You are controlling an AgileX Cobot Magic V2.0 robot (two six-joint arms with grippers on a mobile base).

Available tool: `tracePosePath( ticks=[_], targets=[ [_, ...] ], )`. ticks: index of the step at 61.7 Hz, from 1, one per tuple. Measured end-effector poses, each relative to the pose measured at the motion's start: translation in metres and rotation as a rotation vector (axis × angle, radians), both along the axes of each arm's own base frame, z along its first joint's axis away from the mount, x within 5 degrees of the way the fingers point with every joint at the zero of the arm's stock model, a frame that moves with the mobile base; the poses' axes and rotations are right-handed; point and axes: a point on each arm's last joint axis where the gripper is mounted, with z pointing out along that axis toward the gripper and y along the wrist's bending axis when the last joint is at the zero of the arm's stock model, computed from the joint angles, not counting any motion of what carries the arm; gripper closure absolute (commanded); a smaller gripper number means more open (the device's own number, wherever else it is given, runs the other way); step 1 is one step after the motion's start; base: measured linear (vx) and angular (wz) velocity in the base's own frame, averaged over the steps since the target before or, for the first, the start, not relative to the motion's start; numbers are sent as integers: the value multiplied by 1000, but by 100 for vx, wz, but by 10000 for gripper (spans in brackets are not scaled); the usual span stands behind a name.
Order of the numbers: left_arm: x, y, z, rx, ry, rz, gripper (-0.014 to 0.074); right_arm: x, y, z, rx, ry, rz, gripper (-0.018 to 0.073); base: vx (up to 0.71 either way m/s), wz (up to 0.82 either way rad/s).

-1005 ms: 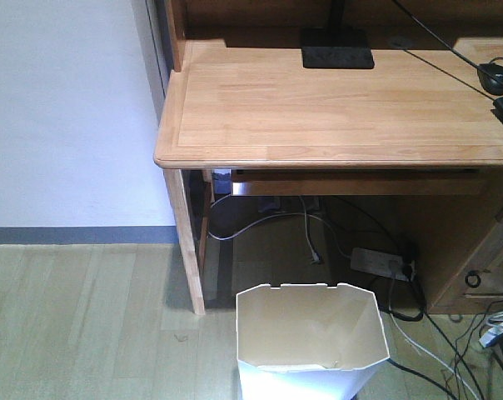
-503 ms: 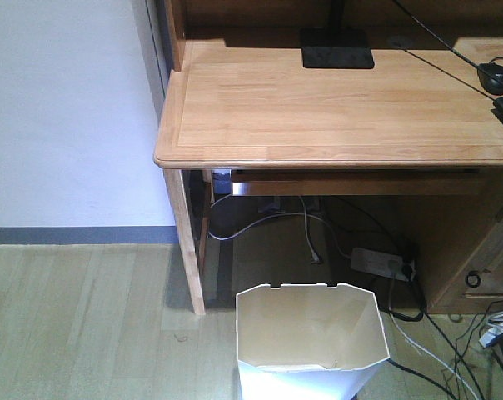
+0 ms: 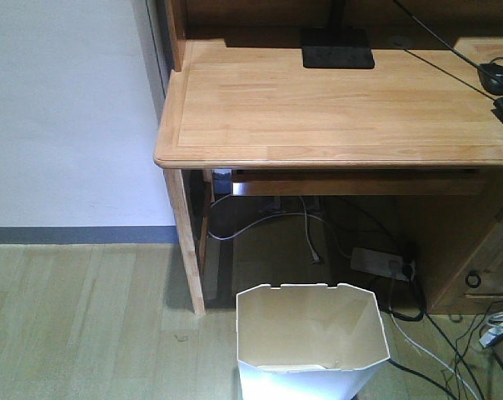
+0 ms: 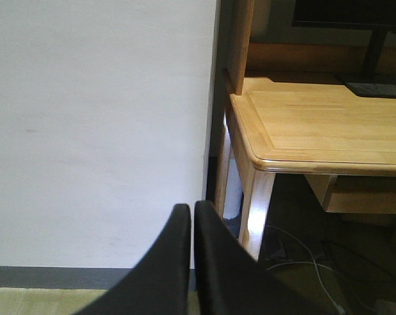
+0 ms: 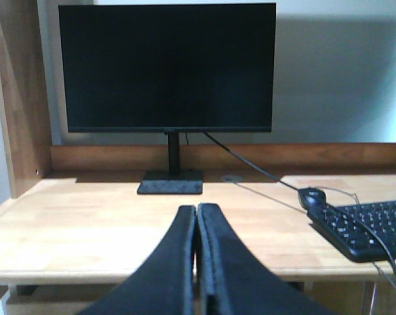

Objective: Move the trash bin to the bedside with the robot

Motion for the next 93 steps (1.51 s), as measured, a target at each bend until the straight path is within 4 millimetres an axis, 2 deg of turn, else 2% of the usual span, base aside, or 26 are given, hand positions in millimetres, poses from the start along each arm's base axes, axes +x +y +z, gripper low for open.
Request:
tracePosePath(
  ticks=[13,20,33,45,55,65,77,84,93],
  targets=[
    [0,0,0,0,0,0,602,13,0,43,4,97,0,568,0,0],
    [0,0,0,0,0,0,602,25,-1,55,20,201,2,568,0,0],
    [0,0,0,0,0,0,602,43,-1,50,25,349,2,568,0,0],
    [0,0,0,0,0,0,602,50,0,46,21,393,16,542,0,0],
    [0,0,0,0,0,0,602,51,0,46,21,392,17,435,0,0],
    [0,0,0,0,0,0,602,51,0,46,21,391,17,251,0,0],
    [0,0,0,0,0,0,602,51,0,46,21,391,17,85,0,0],
    [0,0,0,0,0,0,602,51,0,46,20,391,17,48,0,0],
    [0,0,0,0,0,0,602,51,0,46,27,388,17,47,0,0]
  ],
)
